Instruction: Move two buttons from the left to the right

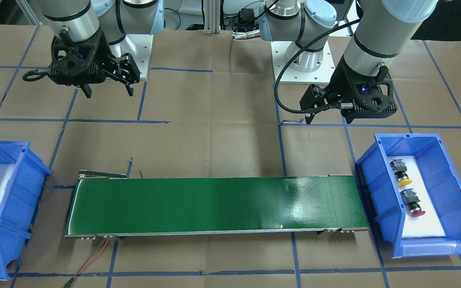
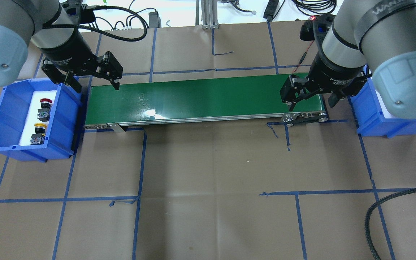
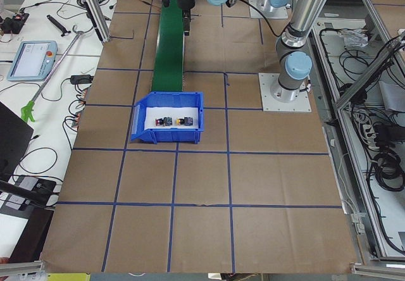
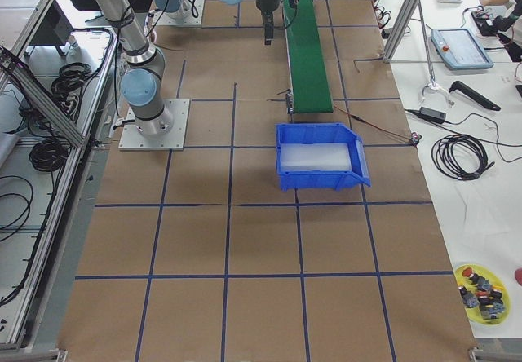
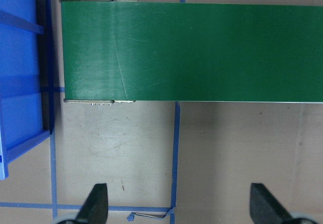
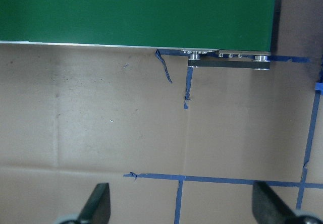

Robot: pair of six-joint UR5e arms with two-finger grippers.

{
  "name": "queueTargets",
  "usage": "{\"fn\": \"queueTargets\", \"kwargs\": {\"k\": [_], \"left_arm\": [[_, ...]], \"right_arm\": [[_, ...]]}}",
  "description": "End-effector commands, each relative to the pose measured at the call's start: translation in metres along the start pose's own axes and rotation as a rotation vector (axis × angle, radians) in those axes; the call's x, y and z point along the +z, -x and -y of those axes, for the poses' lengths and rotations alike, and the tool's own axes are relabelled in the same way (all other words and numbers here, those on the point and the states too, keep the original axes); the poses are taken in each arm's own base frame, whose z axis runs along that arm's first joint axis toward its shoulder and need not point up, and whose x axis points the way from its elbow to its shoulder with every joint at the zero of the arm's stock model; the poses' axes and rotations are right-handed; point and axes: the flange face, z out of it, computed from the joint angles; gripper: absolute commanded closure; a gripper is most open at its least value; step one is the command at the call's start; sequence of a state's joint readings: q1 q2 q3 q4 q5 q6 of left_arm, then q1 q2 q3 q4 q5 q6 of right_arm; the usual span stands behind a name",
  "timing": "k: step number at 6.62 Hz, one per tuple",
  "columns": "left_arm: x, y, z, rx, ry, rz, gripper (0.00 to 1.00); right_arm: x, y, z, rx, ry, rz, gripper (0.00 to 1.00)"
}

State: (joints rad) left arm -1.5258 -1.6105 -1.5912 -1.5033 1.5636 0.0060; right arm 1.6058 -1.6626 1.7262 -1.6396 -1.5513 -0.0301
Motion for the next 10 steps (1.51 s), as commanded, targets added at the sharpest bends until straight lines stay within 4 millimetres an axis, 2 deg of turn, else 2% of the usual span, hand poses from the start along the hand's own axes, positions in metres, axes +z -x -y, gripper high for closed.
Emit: {"fn": "queueTargets", "kwargs": {"k": [1,2,3,5,7,8,9,10], "left_arm": [[0.001,0.003,0.0,0.031,0.001,0.006,0.0],[0.0,0.015,0.003,0.056,0.0,0.003,0.0],[-0.001,0.059,0.011,-0.014,-0.002,-0.007,0.0],[0.001,0.173,0.015,-0.025,-0.001,-0.011,0.0],[0.009,0.266,0.005,-0.033,0.014,-0.016,0.0],[0.02,0.295,0.001,-0.055,0.034,-0.023,0.0],[0.032,0.303,0.005,-0.04,0.048,-0.029,0.0],[0.055,0.312,0.019,-0.037,0.056,-0.037,0.0]], "right_arm": [[0.002,-0.001,0.0,-0.001,0.004,-0.001,0.0],[0.002,-0.001,0.0,0.004,0.004,-0.001,0.0],[0.003,-0.002,0.0,0.004,0.005,-0.001,0.0],[0.001,-0.005,0.0,0.016,0.005,-0.001,0.0],[0.001,-0.005,0.0,0.019,0.004,-0.003,0.0],[0.002,-0.005,0.001,0.018,0.004,-0.006,0.0],[0.002,-0.005,0.001,0.019,0.005,-0.006,0.0],[0.001,-0.005,0.001,0.019,0.002,-0.006,0.0]]}}
